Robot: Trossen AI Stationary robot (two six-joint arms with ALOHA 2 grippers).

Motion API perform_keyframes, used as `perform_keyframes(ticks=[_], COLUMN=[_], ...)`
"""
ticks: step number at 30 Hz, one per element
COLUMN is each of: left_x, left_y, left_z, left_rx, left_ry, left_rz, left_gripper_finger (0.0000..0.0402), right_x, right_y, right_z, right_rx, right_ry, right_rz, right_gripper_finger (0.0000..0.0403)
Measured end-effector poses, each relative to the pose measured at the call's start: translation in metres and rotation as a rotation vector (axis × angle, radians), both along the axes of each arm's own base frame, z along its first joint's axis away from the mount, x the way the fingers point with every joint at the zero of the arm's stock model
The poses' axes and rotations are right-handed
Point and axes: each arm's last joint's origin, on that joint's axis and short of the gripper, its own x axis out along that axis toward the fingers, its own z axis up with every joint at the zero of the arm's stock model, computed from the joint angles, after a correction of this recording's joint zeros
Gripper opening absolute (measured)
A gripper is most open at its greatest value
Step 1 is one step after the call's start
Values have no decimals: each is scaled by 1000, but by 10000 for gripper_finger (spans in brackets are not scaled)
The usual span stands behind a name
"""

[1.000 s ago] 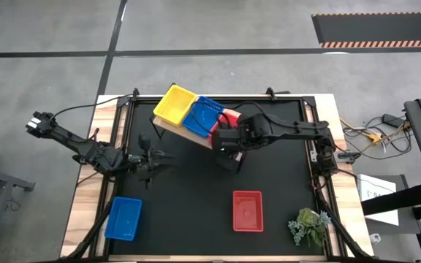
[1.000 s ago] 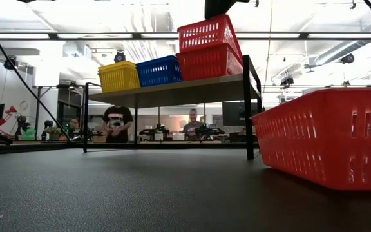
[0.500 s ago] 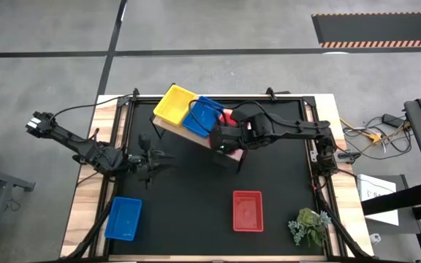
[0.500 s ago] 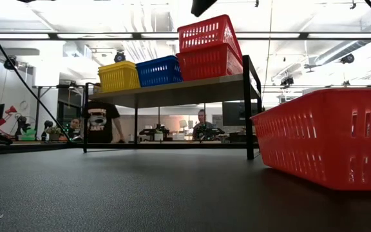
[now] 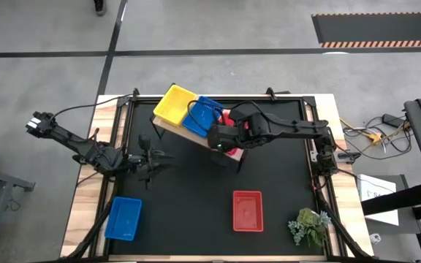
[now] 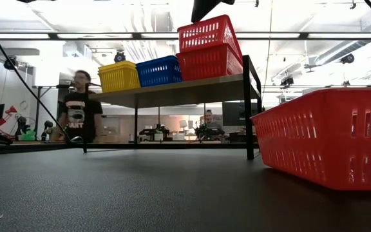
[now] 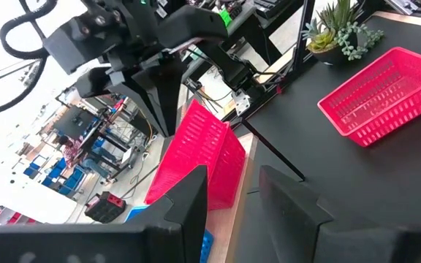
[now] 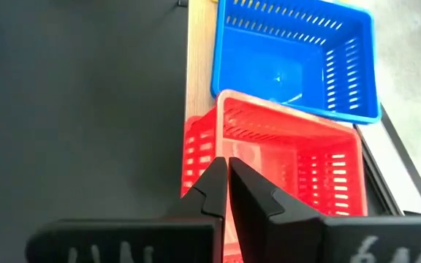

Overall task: Stack baskets on shelf by color
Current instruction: Stack the top right red bin on top of the red bin on the shelf

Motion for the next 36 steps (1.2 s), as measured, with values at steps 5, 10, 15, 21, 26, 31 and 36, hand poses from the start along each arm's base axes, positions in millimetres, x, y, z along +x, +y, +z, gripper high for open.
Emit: perform_keyframes(ticks=[5,10,15,21,26,31,36], left_x=[0,0,0,0,0,0,2], left_y=[0,0,0,0,0,0,-1], left_z=[0,0,0,0,-1,-2,-3], left_rx=[0,0,0,1,0,3,0], left_ry=[1,1,1,2,2,10,18], left_rz=[0,0,0,0,0,0,1], left_gripper_finger=[109,109,109,109,109,109,109], right_x=[3,4,4,3,2,4,16], right_y=[-2,-2,-2,1,8,16,22], right_z=[-10,-11,-8,-7,-6,-7,-16], right_rx=[-2,-2,-3,-10,-18,-30,10], right_ry=[23,23,14,19,23,14,-33], right_rz=[-4,-7,-2,23,58,108,219], right_gripper_finger=[8,8,8,8,8,8,8])
